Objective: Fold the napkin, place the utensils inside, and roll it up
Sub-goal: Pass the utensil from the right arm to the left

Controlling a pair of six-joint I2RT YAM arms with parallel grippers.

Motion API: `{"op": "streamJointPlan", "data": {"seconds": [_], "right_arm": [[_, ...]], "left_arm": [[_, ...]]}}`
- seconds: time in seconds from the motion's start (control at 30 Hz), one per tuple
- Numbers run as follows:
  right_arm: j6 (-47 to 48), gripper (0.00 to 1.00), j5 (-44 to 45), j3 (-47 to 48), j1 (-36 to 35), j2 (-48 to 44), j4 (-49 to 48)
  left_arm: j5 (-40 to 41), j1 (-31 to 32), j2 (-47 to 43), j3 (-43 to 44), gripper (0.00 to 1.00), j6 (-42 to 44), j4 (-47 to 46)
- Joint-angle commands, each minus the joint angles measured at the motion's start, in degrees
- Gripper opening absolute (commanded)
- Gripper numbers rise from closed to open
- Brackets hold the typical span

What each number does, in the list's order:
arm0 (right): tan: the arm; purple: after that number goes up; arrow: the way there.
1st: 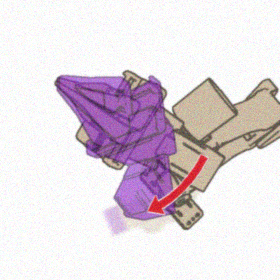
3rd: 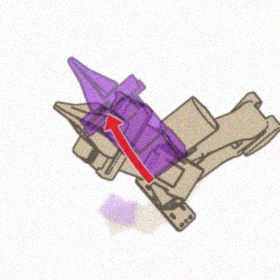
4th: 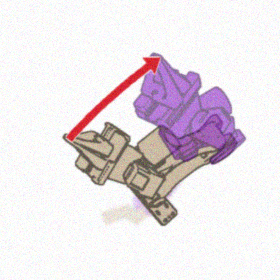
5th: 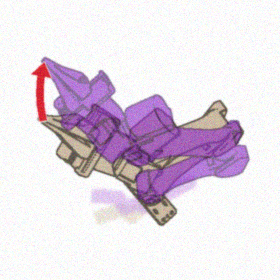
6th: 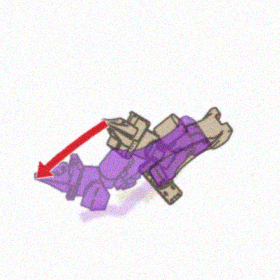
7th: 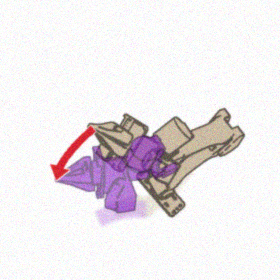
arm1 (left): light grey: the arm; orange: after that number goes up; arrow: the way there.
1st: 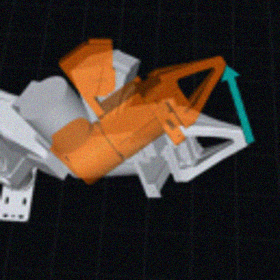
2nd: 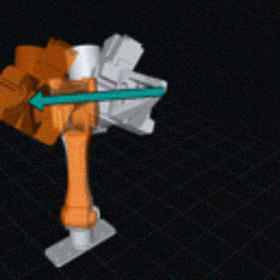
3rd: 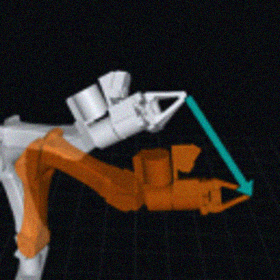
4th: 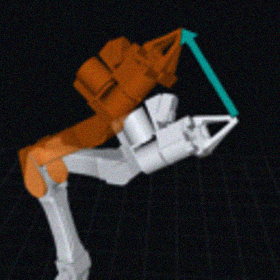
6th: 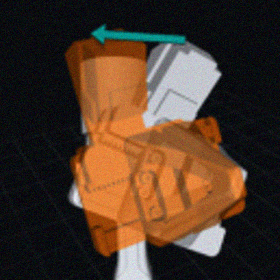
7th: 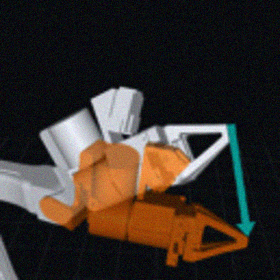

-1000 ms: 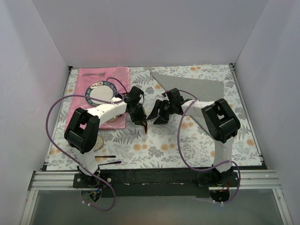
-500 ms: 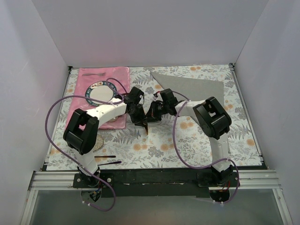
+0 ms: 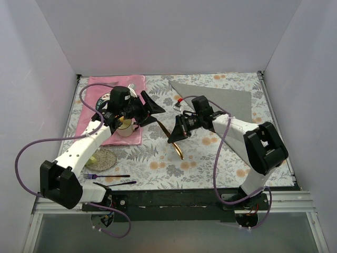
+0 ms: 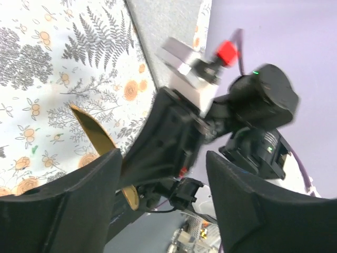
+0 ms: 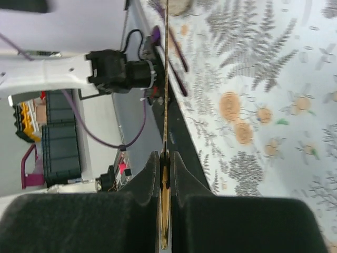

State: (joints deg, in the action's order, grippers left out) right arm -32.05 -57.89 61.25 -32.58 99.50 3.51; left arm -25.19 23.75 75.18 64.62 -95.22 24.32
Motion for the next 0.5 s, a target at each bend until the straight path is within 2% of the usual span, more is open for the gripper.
{"op": "streamJointPlan", "data": {"seconds": [0.0,0.03,0.1,0.23,0.4,0.43,0.47], "right_arm": [[-2.7,0.01,-6.8,-0.6,0.8,-4.7,-5.2],[-3.0,0.01,-6.9,-0.6,1.1,-5.8,-5.4],[-5.3,0.01,-7.4,-1.0,2.1,-6.9,-8.5],[-12.8,0.01,-8.9,-2.7,4.2,-8.9,-14.8],[-17.9,0.01,-10.0,-2.2,5.1,-9.7,-19.0],[-19.9,0.01,-10.3,-2.6,5.0,-10.0,-24.2],[-25.9,0.01,-10.4,-3.9,5.0,-10.3,-27.7]], "left_arm": [[-8.6,-0.3,-0.4,-2.6,0.61,-3.6,-6.4],[-8.9,-0.5,-1.0,-3.0,0.56,-3.9,-7.1],[-10.1,-0.5,-2.8,-4.1,0.55,-5.2,-9.5],[-11.5,-0.5,-5.7,-7.7,0.56,-8.4,-18.1],[-11.8,-0.5,-5.6,-7.9,0.56,-8.4,-18.9],[-11.8,-0.5,-4.9,-7.9,0.56,-8.5,-19.6],[-11.9,-0.5,-4.5,-8.0,0.55,-8.5,-20.4]]}}
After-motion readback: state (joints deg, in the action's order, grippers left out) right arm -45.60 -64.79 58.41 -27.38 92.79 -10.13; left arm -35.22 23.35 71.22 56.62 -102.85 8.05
